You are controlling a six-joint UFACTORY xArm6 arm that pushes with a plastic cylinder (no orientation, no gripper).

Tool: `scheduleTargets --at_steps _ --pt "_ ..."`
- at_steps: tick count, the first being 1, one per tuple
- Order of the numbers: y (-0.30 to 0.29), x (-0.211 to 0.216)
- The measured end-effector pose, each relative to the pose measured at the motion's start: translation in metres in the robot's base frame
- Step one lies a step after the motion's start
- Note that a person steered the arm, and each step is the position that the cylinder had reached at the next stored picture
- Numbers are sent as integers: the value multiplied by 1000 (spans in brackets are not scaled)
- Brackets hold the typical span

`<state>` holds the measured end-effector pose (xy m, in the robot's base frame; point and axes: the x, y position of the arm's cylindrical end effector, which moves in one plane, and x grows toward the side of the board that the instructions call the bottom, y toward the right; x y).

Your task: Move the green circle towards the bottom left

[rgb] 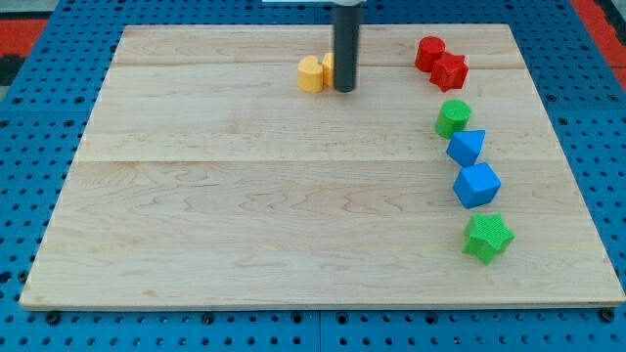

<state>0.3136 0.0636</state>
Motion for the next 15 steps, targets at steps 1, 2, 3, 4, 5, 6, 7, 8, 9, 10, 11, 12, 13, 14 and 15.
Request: scheduleTargets --at_steps 1,2,3,4,5,6,7,8,9,10,11,12,13,14,15 --pt "34 -21" --pt "15 -52" --pt "-30 -28" --pt "-81 14" --pt "-30 16" --pt "75 16" --pt "176 19" --pt "177 56" --pt "107 74" --pt "-10 99" --pt "-105 127" --pt "-67 123" --pt "10 105" --pt "3 76" --pt "-70 124"
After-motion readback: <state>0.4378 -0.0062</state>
